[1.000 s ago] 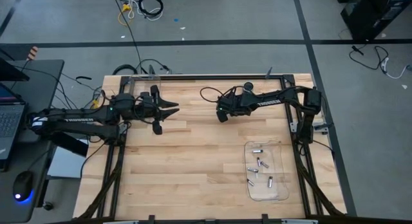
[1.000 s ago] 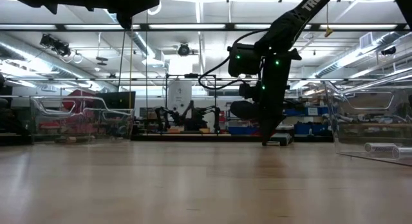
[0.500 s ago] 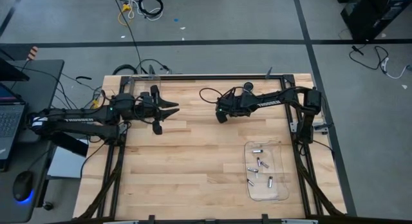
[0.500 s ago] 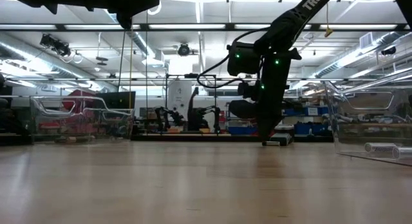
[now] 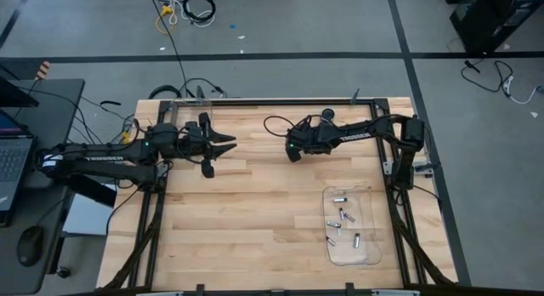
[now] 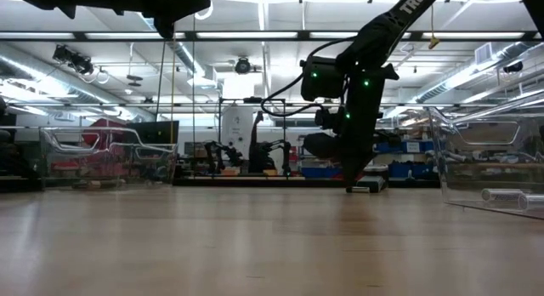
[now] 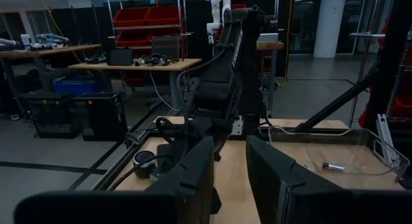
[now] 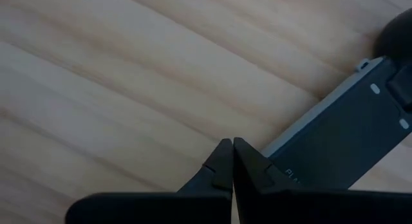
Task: Sort batteries
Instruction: Put the silver battery into the bottom transparent bin
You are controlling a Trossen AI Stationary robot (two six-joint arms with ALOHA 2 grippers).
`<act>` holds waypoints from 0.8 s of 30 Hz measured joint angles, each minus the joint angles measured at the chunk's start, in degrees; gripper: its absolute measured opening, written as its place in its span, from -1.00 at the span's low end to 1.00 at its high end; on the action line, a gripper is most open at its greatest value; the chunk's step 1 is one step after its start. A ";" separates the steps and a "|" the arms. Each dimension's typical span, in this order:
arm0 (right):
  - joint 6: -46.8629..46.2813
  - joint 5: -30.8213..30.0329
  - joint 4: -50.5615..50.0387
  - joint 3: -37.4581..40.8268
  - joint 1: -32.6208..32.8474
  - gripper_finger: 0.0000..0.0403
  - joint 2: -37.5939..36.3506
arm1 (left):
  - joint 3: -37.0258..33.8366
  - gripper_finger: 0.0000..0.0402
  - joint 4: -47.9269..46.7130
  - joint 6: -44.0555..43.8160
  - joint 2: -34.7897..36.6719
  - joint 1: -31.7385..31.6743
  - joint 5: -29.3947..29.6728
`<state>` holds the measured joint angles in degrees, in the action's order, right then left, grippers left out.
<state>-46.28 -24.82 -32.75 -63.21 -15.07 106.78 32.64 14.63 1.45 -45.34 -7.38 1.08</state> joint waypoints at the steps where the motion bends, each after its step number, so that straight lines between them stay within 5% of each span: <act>1: -0.02 0.00 0.19 0.25 0.00 -1.00 -0.01 | 0.00 -0.55 0.00 0.00 0.00 0.00 0.00; 16: 0.22 2.41 5.70 3.44 0.06 -1.00 -0.07 | 0.00 -0.55 -0.79 0.03 -0.02 0.00 0.00; 24: 14.51 6.06 6.34 3.38 -0.12 -1.00 -4.45 | 0.00 -0.55 -0.85 0.04 -0.02 0.00 0.02</act>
<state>-31.77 -18.76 -26.41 -59.83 -15.19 102.33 32.64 13.78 1.50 -45.36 -7.38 1.10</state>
